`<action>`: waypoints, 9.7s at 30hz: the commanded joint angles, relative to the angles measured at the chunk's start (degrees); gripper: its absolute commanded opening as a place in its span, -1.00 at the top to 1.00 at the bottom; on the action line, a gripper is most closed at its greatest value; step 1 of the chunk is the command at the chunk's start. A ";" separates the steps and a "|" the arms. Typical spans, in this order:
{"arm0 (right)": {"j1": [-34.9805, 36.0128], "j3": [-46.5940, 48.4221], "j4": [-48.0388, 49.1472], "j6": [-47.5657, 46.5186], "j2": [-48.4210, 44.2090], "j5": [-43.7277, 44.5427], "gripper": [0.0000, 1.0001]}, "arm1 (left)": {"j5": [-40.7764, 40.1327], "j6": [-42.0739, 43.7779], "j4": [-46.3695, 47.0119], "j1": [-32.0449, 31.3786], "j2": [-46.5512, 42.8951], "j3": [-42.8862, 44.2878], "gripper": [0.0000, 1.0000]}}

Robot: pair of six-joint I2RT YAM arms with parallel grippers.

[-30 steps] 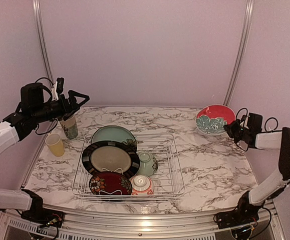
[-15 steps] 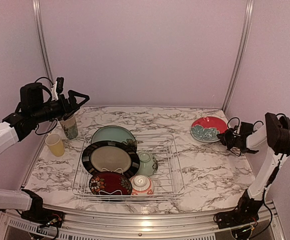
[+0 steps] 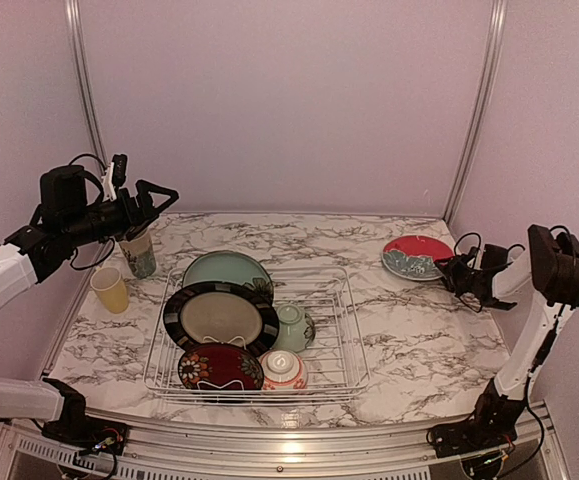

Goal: Unload the mixed dishes from the dish rack
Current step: Place the plate in the corner of the board, then grab the plate from the dish rack, then grab the plate.

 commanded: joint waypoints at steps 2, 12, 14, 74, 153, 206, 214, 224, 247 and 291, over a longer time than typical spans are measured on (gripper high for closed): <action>-0.40 2.50 -0.23 -3.80 -0.99 0.63 0.20 | -0.66 0.77 -1.00 -0.31 -1.76 -0.20 -0.98; -0.40 2.95 -21.08 -13.67 -10.68 11.66 -0.53 | -1.16 1.01 -1.62 -0.39 -1.99 -1.14 -0.98; -0.40 2.30 -24.14 -15.84 -13.47 14.62 -0.57 | -1.17 0.96 -1.32 -0.39 -2.20 -1.32 -0.98; 70.59 32.91 -53.27 -64.08 -13.76 8.73 -0.29 | -2.35 0.64 -0.36 -1.80 -0.76 -1.61 -0.98; 66.03 26.19 -27.69 -41.48 -35.13 24.42 1.00 | -3.03 1.21 -1.36 -2.04 -0.06 -1.35 -0.98; 4.60 -9.17 -8.86 16.12 -32.47 10.85 1.00 | -2.69 1.63 -1.80 -2.15 -0.33 -1.63 -0.98; 3.16 -6.03 -1.99 16.08 -20.84 5.79 1.00 | -2.43 1.75 -1.63 -2.15 0.50 -1.14 -0.98; 3.03 -3.40 3.15 15.91 -12.68 4.65 1.00 | -2.83 2.00 -2.30 -2.11 0.60 -0.91 -0.98; 3.03 1.51 -2.42 10.81 -6.90 4.10 0.55 | -2.86 1.94 -2.19 -2.15 0.92 -1.05 -0.98; 3.12 3.28 -36.85 -11.55 -18.62 17.25 -0.52 | -2.55 1.73 -1.43 -2.15 -0.67 -2.42 -0.98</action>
